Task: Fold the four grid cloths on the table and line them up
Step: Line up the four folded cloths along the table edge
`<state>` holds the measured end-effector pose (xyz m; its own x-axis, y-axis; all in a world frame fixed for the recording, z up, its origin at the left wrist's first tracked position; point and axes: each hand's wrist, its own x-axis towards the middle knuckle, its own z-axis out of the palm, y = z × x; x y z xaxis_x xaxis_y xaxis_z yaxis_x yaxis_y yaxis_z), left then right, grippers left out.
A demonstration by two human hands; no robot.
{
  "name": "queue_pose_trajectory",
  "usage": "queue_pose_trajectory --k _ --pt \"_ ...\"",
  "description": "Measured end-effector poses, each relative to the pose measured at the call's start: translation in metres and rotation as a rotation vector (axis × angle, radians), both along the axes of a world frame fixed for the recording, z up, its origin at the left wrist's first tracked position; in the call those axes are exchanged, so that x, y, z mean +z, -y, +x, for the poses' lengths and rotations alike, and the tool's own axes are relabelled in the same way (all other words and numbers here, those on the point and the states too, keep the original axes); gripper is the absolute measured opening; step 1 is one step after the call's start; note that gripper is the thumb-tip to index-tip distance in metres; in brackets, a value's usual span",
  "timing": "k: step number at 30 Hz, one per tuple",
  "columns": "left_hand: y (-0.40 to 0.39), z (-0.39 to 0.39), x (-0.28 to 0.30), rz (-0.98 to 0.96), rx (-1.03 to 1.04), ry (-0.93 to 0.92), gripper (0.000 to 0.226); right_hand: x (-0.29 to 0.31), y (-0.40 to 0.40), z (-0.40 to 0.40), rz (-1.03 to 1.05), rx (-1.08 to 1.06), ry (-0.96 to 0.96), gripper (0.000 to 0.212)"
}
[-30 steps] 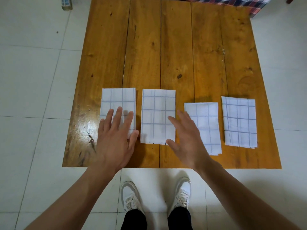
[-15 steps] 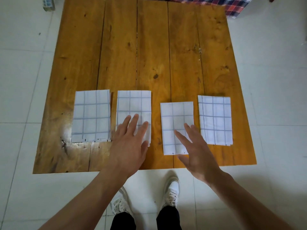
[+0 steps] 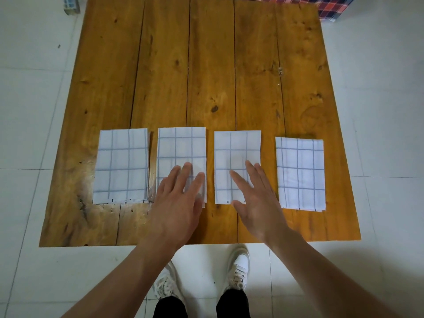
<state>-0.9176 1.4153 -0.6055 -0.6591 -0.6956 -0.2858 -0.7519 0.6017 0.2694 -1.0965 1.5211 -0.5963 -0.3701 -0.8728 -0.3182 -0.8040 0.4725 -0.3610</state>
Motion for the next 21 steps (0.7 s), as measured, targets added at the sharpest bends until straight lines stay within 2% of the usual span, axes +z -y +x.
queue_pose_trajectory --k 21 --pt "0.0046 -0.0002 0.0068 0.022 -0.020 0.029 0.055 -0.0014 0.0009 0.0033 -0.009 -0.009 -0.026 0.070"
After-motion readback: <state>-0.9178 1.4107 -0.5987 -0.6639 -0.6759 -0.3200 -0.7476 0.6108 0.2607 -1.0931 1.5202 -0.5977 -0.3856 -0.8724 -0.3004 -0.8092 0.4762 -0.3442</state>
